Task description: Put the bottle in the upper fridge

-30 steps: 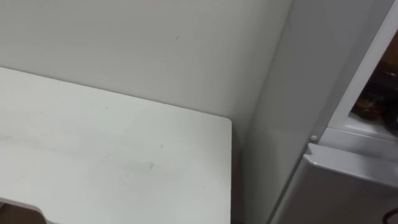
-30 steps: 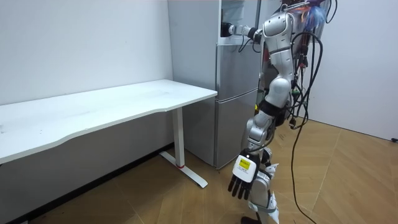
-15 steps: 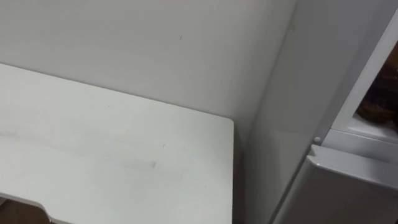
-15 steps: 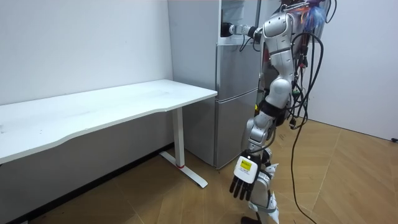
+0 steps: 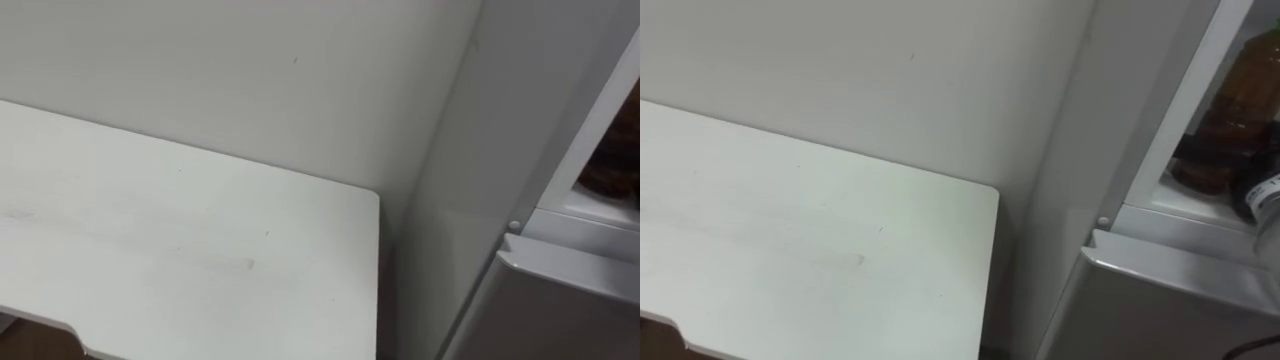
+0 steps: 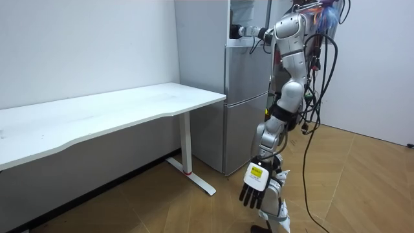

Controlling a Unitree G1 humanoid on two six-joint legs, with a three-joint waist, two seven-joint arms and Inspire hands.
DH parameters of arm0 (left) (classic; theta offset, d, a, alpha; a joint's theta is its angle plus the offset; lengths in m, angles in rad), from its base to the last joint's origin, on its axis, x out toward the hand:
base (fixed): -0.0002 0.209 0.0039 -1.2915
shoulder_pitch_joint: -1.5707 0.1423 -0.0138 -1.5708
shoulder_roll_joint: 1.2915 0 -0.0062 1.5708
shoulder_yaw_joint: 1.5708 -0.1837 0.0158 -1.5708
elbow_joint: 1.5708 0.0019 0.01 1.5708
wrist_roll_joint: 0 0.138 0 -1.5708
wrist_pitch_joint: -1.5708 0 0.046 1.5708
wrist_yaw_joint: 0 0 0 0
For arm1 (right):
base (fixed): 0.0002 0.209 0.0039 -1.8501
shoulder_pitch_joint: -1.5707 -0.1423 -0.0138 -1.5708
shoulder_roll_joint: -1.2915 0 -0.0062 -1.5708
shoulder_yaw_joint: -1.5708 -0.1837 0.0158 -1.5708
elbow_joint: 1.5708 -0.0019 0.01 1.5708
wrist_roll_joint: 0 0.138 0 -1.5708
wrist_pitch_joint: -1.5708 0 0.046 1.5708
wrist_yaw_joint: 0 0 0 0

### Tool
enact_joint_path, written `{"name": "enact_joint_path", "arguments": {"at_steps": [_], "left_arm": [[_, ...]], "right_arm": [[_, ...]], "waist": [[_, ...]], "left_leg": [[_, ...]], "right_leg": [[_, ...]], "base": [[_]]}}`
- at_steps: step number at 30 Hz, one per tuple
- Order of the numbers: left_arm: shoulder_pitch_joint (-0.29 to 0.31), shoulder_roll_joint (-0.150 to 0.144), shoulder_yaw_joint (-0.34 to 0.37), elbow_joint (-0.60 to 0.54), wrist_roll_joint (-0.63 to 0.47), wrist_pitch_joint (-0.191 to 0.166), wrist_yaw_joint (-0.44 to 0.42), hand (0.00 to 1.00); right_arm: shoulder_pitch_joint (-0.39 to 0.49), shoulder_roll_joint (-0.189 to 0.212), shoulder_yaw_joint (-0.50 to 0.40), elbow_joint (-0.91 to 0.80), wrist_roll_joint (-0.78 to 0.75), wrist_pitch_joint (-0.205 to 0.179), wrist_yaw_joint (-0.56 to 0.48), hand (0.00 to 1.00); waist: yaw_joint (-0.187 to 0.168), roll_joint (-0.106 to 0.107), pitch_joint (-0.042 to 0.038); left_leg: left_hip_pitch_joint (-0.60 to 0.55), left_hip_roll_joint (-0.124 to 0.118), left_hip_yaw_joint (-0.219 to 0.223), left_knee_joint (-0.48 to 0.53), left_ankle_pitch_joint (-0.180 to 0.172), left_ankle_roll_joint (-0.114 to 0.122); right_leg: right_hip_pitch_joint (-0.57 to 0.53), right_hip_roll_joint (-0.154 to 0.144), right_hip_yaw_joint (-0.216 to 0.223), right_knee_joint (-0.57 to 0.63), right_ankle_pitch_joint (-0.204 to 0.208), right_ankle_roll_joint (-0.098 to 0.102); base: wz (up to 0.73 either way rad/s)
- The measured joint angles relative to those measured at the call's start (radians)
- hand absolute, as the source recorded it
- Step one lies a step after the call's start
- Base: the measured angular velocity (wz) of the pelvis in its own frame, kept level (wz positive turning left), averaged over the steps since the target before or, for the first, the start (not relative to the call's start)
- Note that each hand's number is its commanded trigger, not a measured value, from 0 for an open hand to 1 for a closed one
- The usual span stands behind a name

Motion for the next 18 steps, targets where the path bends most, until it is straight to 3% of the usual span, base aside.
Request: {"name": "enact_joint_path", "arguments": {"at_steps": [18], "left_arm": [[-0.002,0.002,-0.001,0.002,-0.02,0.017,-0.001,0.0]], "right_arm": [[-0.001,-0.006,0.0,0.039,0.005,0.0,0.036,0.0]], "waist": [[-0.001,-0.001,-0.0018]], "left_leg": [[0.01,0.001,-0.007,0.001,0.0,0.0]], "right_leg": [[0.024,0.0,-0.014,-0.015,0.0,0.0]], "base": [[0.01]]}}
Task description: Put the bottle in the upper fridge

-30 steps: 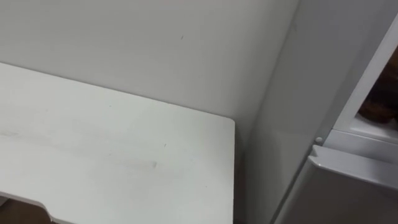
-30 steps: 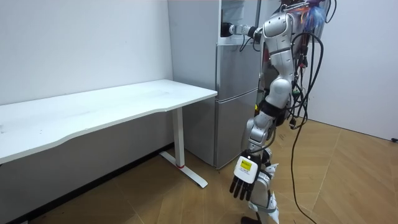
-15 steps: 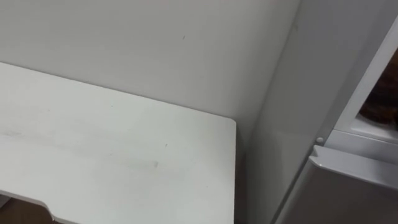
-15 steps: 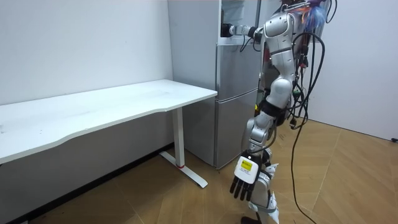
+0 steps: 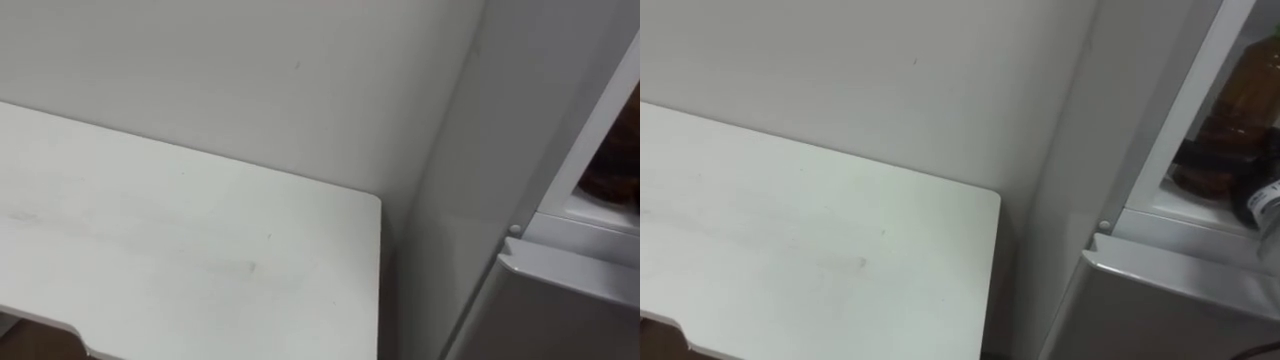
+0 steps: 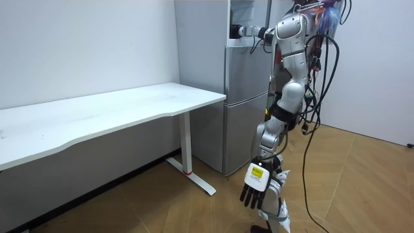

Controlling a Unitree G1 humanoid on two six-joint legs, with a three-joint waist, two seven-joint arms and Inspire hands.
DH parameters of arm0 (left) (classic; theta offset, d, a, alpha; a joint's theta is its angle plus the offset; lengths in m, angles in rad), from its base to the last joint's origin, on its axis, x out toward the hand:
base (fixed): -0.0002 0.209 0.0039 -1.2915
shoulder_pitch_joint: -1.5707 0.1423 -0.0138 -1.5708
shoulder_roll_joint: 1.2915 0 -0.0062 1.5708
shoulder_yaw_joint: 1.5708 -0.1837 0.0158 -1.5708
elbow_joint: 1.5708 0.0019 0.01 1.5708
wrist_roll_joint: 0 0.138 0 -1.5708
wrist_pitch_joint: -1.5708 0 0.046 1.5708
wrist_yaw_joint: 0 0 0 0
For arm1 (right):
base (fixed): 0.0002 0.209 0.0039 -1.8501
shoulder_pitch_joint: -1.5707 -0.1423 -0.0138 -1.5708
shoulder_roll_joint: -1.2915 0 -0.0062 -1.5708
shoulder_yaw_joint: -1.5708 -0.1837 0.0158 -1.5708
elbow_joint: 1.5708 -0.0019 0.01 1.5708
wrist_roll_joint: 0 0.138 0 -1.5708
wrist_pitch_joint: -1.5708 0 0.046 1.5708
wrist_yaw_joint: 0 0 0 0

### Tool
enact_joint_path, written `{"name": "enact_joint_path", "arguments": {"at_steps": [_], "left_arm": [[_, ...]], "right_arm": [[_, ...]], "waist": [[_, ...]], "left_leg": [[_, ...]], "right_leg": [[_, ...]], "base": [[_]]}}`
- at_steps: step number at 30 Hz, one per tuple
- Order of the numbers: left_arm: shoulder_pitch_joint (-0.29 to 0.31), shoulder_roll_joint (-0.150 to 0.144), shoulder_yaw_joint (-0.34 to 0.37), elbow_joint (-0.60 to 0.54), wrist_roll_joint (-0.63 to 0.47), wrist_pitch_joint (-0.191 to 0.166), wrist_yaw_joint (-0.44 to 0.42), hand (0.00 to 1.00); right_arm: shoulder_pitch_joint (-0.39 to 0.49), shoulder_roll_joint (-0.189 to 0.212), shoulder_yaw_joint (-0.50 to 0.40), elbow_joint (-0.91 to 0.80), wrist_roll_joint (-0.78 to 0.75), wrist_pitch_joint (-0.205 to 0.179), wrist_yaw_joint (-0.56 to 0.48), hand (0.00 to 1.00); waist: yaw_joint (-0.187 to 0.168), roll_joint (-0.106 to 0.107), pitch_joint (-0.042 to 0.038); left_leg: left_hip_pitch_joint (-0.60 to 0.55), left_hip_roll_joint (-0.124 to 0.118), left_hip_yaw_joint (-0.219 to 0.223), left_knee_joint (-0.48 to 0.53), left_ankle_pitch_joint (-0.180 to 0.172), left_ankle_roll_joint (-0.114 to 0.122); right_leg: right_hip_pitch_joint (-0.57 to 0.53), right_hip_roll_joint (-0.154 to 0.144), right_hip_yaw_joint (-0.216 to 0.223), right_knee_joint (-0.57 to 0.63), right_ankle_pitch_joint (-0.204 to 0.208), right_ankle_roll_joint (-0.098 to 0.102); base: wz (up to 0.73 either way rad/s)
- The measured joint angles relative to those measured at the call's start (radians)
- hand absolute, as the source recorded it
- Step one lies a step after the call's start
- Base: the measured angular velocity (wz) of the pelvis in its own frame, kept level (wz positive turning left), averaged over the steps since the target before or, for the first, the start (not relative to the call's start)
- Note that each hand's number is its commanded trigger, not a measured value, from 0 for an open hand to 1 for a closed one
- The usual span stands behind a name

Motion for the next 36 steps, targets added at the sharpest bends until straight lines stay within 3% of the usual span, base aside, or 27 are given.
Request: {"name": "enact_joint_path", "arguments": {"at_steps": [7,12,17,36], "left_arm": [[0.0,0.001,0.0,0.0,-0.023,0.0,-0.003,0.0],[0.0,0.001,0.0,0.0,-0.022,0.0,-0.003,0.0],[0.0,0.001,0.0,0.0,-0.021,-0.002,-0.005,0.0],[0.003,0.001,0.0,0.0,-0.021,-0.02,-0.009,0.0]], "right_arm": [[0.0,0.0,0.0,-0.002,0.012,0.0,0.008,0.0],[0.0,0.0,0.0,-0.01,0.013,0.001,0.025,0.0],[0.0,0.0,0.0,-0.081,0.013,0.003,0.04,0.0],[0.001,0.0,0.0,-0.104,0.037,0.003,0.036,0.0]], "waist": [[-0.004,0.006,0.0003],[-0.009,0.02,-0.0098],[-0.027,0.026,-0.0109],[-0.033,0.024,-0.0117]], "left_leg": [[0.006,0.0,0.0,-0.001,0.0,0.0],[0.006,0.0,0.001,-0.001,0.0,0.0],[0.004,0.0,0.001,-0.001,0.0,0.0],[0.006,0.0,0.003,-0.004,0.0,0.0]], "right_leg": [[0.005,0.0,0.001,0.0,0.0,0.0],[0.004,0.0,0.0,0.001,0.0,0.0],[0.002,0.0,0.0,0.001,0.0,0.0],[0.003,0.0,-0.001,0.001,0.0,0.0]], "base": [[0.0],[0.0],[0.0],[0.0]]}}
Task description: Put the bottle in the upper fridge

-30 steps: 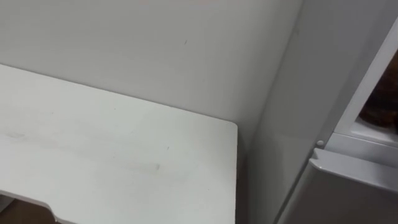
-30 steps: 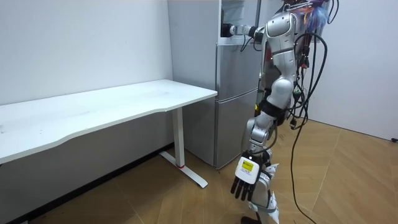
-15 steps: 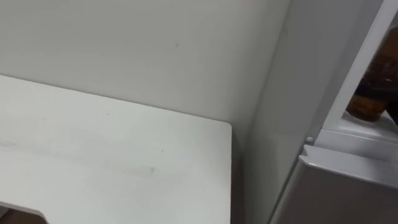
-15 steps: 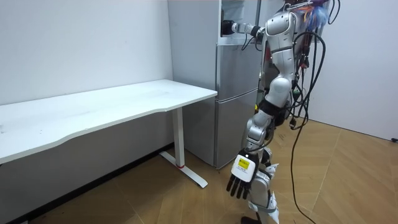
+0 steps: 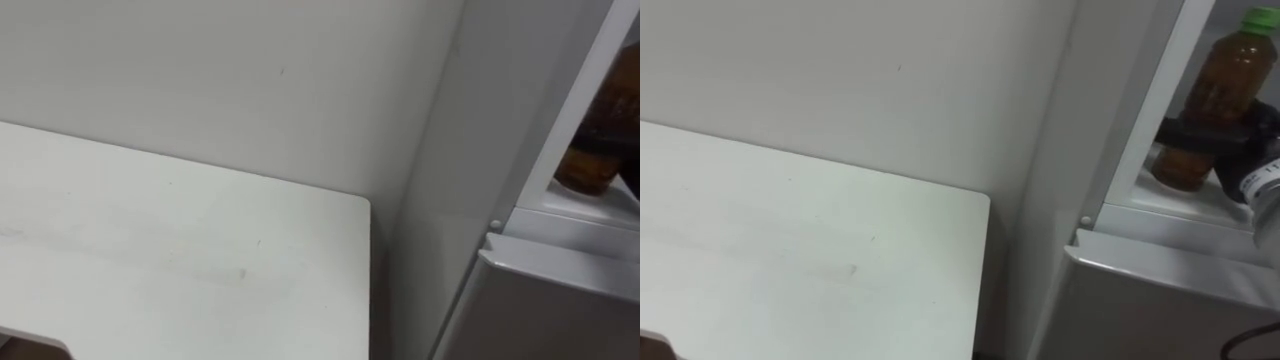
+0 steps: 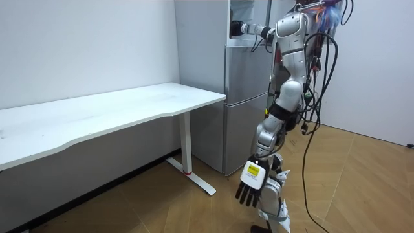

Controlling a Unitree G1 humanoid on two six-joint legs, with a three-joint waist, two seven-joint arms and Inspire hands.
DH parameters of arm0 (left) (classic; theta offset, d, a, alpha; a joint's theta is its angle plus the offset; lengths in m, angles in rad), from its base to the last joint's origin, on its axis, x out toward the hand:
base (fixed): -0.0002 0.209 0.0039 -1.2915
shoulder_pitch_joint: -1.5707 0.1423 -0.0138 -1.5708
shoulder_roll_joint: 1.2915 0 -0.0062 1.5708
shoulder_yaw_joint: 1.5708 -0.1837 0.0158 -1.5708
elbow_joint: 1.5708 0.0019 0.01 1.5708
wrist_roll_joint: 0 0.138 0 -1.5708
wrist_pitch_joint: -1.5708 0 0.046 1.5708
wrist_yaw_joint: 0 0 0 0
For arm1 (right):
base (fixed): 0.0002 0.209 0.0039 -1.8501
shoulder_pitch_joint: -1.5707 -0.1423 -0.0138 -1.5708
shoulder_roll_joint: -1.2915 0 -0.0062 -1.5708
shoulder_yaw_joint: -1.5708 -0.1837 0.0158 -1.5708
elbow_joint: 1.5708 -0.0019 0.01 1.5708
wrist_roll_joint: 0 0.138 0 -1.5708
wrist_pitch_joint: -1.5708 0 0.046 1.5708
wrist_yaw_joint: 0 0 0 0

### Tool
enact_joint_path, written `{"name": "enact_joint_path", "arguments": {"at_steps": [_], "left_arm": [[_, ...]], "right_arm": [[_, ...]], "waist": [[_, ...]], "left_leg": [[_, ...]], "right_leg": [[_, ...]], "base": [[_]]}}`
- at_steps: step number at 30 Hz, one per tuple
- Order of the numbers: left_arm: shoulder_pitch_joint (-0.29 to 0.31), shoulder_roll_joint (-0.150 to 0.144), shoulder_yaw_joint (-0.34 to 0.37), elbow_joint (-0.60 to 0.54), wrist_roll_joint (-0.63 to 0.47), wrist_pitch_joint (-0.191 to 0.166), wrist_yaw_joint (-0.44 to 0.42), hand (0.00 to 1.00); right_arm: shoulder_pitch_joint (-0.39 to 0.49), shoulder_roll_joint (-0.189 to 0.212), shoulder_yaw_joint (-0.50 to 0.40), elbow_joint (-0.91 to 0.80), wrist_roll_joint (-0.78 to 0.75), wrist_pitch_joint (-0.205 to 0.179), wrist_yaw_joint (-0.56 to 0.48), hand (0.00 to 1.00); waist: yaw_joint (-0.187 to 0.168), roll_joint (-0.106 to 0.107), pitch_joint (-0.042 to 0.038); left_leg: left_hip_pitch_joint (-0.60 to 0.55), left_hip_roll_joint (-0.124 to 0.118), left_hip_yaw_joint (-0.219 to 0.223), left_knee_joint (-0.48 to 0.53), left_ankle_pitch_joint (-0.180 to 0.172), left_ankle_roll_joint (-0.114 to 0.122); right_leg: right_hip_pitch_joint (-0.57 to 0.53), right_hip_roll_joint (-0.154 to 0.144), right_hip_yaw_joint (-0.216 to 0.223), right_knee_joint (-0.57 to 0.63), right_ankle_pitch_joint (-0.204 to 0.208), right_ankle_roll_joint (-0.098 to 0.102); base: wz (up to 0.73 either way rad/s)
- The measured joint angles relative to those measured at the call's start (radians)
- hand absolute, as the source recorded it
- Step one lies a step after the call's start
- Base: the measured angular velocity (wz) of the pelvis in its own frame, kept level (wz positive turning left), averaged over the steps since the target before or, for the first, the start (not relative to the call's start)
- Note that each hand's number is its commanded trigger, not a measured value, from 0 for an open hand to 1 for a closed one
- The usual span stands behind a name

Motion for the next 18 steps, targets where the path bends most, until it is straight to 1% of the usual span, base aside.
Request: {"name": "enact_joint_path", "arguments": {"at_steps": [13,15,16,18], "left_arm": [[0.002,0.003,0.001,0.0,0.0,-0.006,-0.001,0.0],[0.004,0.005,0.001,0.001,0.0,-0.007,0.001,0.0],[0.004,0.007,0.001,0.001,0.0,-0.008,0.002,0.0],[0.005,0.008,0.0,0.006,-0.003,-0.013,0.006,0.0]], "right_arm": [[0.003,0.0,-0.001,-0.087,-0.007,0.0,-0.016,0.0],[0.016,0.0,-0.01,-0.106,-0.006,0.0,-0.018,0.0],[0.037,0.0,-0.025,-0.13,-0.004,0.0,-0.023,0.0],[0.061,0.0,-0.038,-0.158,0.003,-0.001,-0.035,0.0]], "waist": [[-0.021,0.001,0.0005],[-0.023,0.001,0.0004],[-0.022,0.0,0.0001],[-0.022,0.0,0.0016]], "left_leg": [[0.001,0.001,0.004,-0.003,0.0,0.0],[0.006,0.003,0.005,-0.004,0.0,0.0],[0.01,0.005,0.005,-0.003,0.0,-0.001],[0.018,0.005,0.005,-0.003,0.0,-0.001]], "right_leg": [[-0.002,0.002,0.005,0.0,0.0,0.0],[0.002,0.005,0.006,-0.001,0.0,0.0],[0.004,0.006,0.006,-0.001,0.0,0.0],[0.011,0.007,0.007,-0.002,0.0,0.0]], "base": [[0.0],[0.0],[0.0],[0.0]]}}
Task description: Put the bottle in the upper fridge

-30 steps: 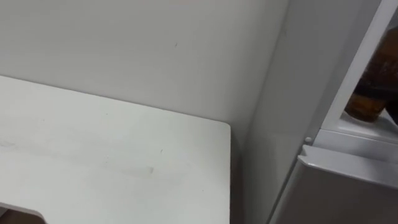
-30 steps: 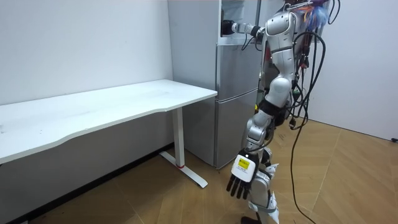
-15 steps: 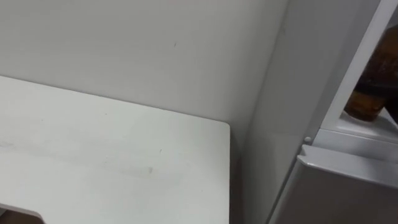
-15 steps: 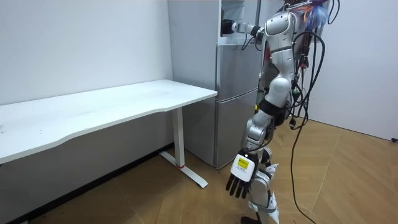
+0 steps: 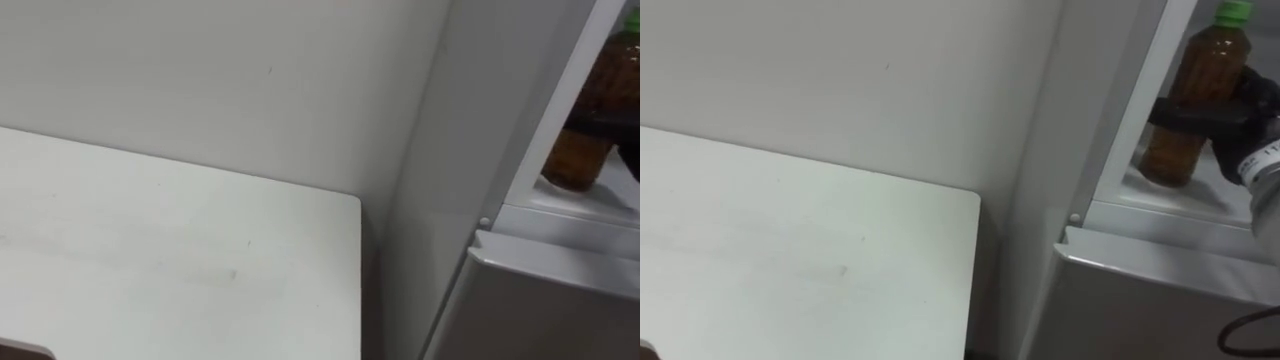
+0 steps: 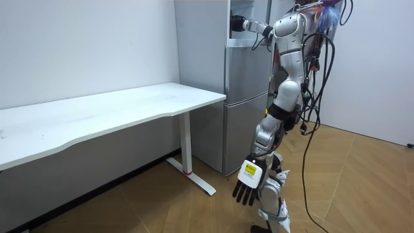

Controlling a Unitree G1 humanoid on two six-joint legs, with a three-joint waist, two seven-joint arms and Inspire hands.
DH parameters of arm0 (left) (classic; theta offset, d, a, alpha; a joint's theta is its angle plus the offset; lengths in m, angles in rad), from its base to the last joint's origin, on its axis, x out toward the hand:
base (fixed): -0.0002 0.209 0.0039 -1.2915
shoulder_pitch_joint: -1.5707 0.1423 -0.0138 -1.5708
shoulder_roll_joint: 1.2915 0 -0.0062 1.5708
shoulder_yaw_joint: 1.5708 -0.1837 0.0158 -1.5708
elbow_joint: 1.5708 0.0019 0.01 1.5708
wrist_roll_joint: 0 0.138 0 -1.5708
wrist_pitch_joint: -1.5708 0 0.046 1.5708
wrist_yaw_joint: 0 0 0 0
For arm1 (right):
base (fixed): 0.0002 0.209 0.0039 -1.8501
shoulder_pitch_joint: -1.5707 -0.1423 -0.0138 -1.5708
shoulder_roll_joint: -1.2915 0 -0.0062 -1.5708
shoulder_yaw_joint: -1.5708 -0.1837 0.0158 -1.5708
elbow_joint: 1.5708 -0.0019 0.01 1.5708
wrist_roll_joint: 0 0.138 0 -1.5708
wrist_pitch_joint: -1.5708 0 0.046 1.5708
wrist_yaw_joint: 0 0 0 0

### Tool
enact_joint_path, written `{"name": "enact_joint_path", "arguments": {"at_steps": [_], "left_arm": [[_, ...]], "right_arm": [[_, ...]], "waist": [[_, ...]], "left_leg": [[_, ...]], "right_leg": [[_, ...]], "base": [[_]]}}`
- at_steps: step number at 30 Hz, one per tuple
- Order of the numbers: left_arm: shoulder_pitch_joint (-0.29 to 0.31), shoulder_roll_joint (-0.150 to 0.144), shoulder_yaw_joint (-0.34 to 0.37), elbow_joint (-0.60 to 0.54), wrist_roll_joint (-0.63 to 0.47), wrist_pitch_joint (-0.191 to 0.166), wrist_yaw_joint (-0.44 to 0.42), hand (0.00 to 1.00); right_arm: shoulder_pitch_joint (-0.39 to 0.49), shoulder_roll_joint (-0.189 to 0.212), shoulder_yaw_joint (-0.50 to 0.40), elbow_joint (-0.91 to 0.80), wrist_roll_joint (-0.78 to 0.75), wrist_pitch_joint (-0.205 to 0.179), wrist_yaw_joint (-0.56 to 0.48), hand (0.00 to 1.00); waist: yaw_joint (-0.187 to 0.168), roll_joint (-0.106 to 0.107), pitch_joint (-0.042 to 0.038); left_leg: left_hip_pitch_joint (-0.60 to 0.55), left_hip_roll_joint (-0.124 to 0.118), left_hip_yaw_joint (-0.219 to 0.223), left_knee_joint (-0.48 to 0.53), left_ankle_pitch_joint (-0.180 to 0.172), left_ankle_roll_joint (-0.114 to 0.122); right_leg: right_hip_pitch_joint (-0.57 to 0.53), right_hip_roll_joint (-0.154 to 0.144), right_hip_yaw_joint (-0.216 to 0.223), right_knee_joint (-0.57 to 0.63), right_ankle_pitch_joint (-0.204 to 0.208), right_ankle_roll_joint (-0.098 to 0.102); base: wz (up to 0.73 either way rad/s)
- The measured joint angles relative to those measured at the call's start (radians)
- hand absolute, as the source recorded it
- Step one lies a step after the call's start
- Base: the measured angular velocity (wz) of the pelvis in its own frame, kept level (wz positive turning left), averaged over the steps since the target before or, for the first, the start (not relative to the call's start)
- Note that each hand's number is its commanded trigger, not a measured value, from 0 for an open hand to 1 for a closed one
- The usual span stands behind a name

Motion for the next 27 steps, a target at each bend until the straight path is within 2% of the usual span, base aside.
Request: {"name": "enact_joint_path", "arguments": {"at_steps": [10,17,21,27], "left_arm": [[0.0,0.0,0.0,0.027,-0.001,-0.025,0.042,0.0],[0.001,-0.011,-0.001,0.026,0.0,-0.033,0.066,0.0],[0.0,-0.02,-0.001,0.026,0.0,-0.035,0.066,0.0],[0.0,-0.02,0.0,0.026,0.001,-0.038,0.066,0.0]], "right_arm": [[0.085,0.0,-0.011,-0.156,-0.011,-0.006,-0.039,0.0],[0.206,0.001,-0.035,-0.352,-0.011,-0.024,-0.073,0.0],[0.235,0.001,-0.042,-0.378,-0.01,-0.026,-0.086,0.0],[0.247,0.001,-0.042,-0.413,-0.025,-0.041,-0.095,0.0]], "waist": [[0.0,0.001,0.004],[0.001,0.015,0.0148],[0.001,0.013,0.0136],[0.004,0.012,0.0079]], "left_leg": [[0.026,0.007,0.021,-0.01,-0.003,-0.004],[0.032,0.01,0.035,-0.011,-0.005,-0.007],[0.031,0.01,0.042,-0.012,-0.005,-0.008],[0.032,0.013,0.047,-0.01,-0.006,-0.009]], "right_leg": [[0.018,0.009,0.016,-0.001,0.001,-0.002],[0.017,0.014,0.024,-0.001,0.003,-0.004],[0.012,0.015,0.026,-0.001,0.003,-0.005],[0.01,0.02,0.035,-0.001,0.004,-0.006]], "base": [[-0.04],[-0.07],[-0.05],[-0.02]]}}
